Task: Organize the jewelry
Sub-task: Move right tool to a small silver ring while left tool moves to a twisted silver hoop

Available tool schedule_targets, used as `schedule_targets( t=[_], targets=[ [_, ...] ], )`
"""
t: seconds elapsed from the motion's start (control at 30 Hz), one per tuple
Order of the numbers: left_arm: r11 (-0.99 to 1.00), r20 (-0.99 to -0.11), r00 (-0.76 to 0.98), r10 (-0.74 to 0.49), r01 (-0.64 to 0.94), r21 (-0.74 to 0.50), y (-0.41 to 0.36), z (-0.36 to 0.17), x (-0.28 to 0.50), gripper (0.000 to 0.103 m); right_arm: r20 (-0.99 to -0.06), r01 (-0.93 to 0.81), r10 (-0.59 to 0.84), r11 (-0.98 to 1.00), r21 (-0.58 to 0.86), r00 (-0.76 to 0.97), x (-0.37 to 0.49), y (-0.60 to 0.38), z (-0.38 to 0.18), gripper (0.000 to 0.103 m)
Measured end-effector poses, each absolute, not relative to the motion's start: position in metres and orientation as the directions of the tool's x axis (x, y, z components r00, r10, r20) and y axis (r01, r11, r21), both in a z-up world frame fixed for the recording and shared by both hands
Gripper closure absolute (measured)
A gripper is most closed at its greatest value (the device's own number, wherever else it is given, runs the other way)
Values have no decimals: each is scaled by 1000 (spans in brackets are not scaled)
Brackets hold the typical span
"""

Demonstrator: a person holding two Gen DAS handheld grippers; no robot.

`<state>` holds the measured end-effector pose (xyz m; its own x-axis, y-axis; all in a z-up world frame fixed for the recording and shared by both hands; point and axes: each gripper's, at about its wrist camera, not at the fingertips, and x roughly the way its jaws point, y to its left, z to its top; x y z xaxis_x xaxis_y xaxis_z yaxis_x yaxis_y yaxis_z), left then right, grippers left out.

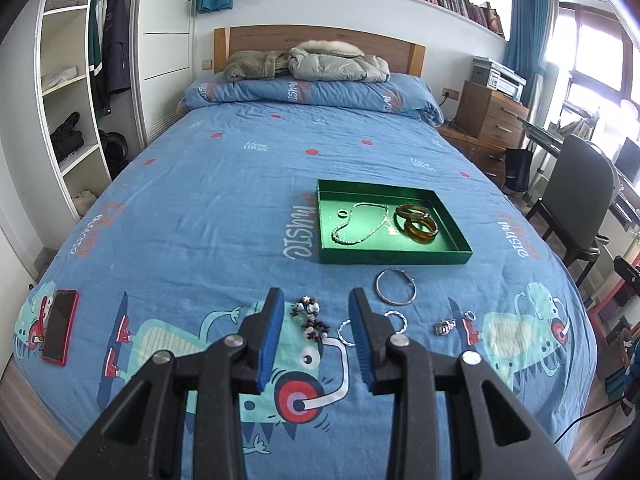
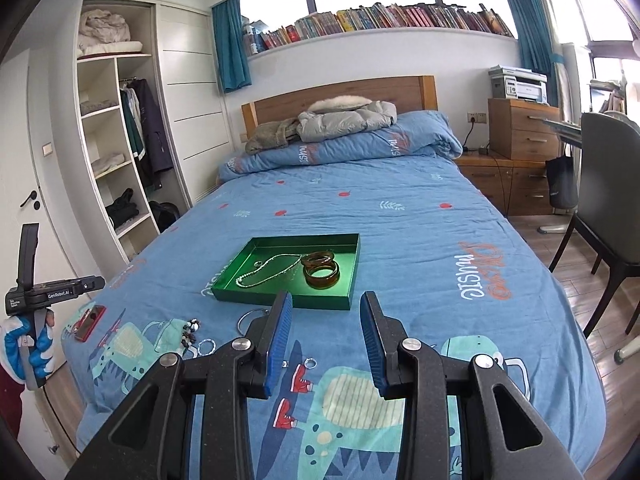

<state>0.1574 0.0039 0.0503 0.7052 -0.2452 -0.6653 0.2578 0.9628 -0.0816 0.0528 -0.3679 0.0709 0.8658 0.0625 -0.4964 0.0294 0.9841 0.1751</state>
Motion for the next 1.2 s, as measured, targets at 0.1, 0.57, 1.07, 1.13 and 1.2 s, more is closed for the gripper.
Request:
schedule_targets(
  t=[0.1,0.57,1.07,1.13,1.2],
  targets=[
    [954,-658,704,-267,290,-77,-5,42,150,71,-504,12,68,988,153,861,51,-367,64,68],
    [887,-727,565,-391,443,-133,-56,-38,166,71,-591,-78,159,984,159,791,75,-374,-3,68],
    [858,-844,440,-305,512,-44,-101,-127,231,71,-720,-255,320,946,202,616,154,-343,-105,68],
    [857,-857,428,-288,515,-31,-102,-135,236,71,-724,-271,333,940,207,604,163,-341,-111,68],
    [856,-869,415,-270,517,-19,-104,-144,240,71,-732,-286,338,937,202,592,170,-340,-116,68]
  ],
)
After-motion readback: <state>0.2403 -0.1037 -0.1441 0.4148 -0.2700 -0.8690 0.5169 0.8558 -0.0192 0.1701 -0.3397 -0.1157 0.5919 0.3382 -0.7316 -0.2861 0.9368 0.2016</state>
